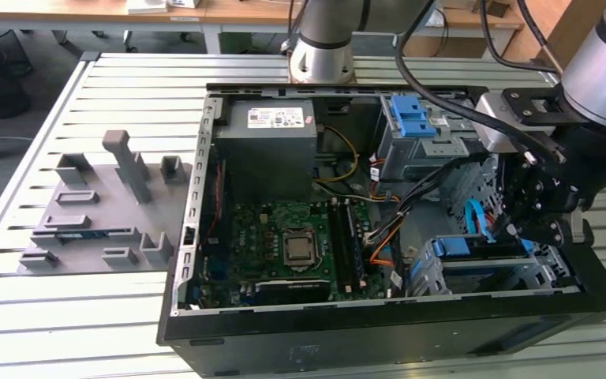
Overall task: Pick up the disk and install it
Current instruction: 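Insert the second disk wire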
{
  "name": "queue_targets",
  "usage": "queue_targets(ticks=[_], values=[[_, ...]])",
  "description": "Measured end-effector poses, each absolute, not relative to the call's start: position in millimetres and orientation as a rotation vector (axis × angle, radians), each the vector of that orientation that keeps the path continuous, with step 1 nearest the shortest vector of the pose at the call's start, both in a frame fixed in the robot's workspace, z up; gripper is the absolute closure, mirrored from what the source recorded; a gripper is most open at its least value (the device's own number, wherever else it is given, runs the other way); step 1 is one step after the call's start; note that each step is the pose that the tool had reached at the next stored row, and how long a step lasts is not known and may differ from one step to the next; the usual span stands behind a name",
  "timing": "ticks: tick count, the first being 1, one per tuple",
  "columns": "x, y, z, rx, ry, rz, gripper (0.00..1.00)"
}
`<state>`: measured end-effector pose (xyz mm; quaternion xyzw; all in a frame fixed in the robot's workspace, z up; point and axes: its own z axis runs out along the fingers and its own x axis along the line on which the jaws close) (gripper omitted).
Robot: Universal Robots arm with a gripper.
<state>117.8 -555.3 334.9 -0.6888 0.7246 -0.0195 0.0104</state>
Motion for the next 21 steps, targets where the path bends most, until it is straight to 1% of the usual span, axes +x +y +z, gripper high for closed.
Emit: queue_targets(ticks=[5,21], values=[[118.3,-555.3,335.0,-2.150,2.261,-0.059,0.89],[118.5,-555.3,351.3,-2.152,2.264,-0.054,0.89]])
